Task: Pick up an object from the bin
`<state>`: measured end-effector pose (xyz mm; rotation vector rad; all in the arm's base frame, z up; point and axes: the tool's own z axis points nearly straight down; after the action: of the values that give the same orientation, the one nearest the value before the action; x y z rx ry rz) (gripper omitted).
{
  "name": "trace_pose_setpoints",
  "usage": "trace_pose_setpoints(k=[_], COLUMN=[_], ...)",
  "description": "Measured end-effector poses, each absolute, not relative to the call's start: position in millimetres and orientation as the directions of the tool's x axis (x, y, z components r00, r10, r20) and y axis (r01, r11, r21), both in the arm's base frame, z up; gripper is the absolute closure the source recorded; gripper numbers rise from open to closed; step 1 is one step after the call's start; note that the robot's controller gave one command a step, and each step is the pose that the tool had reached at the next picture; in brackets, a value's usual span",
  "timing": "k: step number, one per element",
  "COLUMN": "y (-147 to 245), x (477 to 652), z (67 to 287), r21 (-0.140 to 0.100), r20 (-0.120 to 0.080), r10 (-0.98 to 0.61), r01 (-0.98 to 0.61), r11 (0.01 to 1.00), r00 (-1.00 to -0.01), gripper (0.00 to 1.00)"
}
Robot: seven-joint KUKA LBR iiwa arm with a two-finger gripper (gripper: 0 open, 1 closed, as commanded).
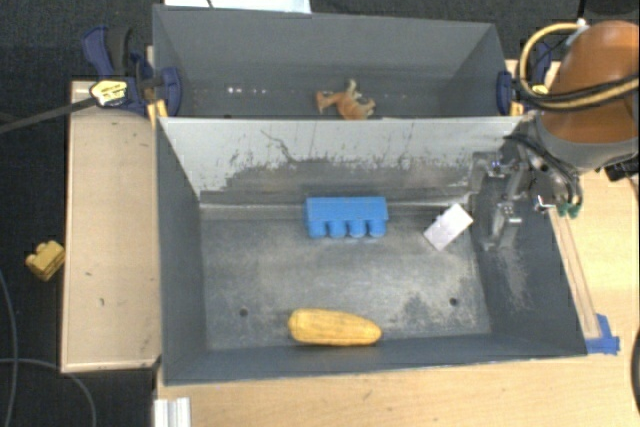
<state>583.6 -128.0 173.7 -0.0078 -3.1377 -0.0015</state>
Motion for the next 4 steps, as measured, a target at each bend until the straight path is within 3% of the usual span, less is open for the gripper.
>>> trace_pose_setpoints(k=[1, 2, 3, 4], y=[-128, -125, -99, -92], x=[585.2, 590.7, 584.7, 586.2], z=[179, 140, 134, 121], r21=[-0.001, -0.001, 0.001, 0.000], r20=[-0.004, -0.006, 0.000, -0.003], r10=[0.002, -0.016, 0.117, 0.072], r01=[0.002, -0.016, 0.117, 0.072], r11=[1.000, 1.000, 0.993, 0.997], r00=[-1.000, -1.000, -0.993, -0.997], gripper=[0.00, 0.00, 0.00, 0.00])
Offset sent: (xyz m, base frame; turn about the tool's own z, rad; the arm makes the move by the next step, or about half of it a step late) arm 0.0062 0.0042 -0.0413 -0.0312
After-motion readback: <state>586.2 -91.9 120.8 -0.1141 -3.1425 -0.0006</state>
